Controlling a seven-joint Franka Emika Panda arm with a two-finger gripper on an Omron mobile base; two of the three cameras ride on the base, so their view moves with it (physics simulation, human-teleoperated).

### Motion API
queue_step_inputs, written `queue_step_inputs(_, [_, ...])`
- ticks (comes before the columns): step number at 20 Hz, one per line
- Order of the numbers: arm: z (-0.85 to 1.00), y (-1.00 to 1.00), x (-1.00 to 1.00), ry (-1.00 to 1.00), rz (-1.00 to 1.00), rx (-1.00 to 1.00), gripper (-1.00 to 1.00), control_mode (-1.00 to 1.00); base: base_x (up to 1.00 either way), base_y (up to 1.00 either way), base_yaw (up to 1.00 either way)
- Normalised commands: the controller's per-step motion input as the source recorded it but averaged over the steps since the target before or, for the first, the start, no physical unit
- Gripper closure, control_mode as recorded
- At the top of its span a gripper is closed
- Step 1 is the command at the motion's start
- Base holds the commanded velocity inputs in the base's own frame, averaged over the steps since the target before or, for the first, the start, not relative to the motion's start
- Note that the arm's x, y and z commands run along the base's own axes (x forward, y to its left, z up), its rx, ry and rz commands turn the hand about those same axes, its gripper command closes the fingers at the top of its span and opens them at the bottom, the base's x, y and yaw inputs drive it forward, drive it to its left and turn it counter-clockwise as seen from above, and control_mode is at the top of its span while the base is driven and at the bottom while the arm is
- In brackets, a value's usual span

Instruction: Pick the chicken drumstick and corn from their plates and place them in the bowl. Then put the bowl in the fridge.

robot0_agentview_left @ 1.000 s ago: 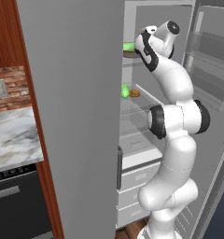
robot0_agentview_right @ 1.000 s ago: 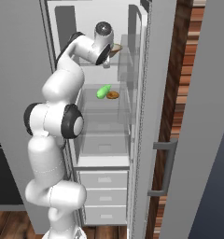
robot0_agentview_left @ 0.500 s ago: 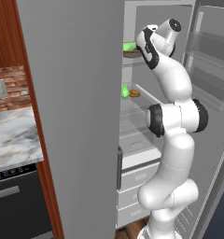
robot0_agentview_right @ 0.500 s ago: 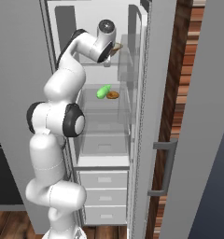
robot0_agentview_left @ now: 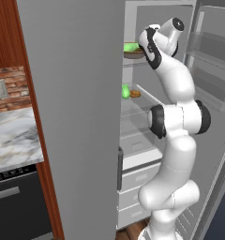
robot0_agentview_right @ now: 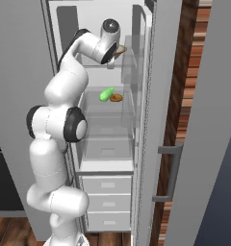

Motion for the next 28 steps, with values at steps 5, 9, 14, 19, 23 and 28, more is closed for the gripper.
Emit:
queue_step_inputs(5, [0.08, -0.05, -0.48, -0.02, 0.00, 0.00, -1.00, -1.00, 0.00, 0.00, 0.00])
queue_step_inputs(9, [0.03, 0.01, -0.67, -0.01, 0.00, 0.00, -1.00, -1.00, 0.00, 0.00, 0.00])
queue_step_inputs(14, [-0.10, 0.17, -0.78, -0.07, -0.01, 0.00, -1.00, -1.00, 0.00, 0.00, 0.00])
queue_step_inputs(19, [-0.27, 0.13, -0.91, -0.22, -0.02, 0.00, -1.00, -1.00, 0.00, 0.00, 0.00])
queue_step_inputs(23, [-0.20, 0.07, -0.94, -0.12, -0.09, 0.00, -1.00, -1.00, 0.00, 0.00, 0.00])
queue_step_inputs(28, [-0.14, 0.04, -0.94, 0.00, -0.08, 0.00, -1.00, -1.00, 0.00, 0.00, 0.00])
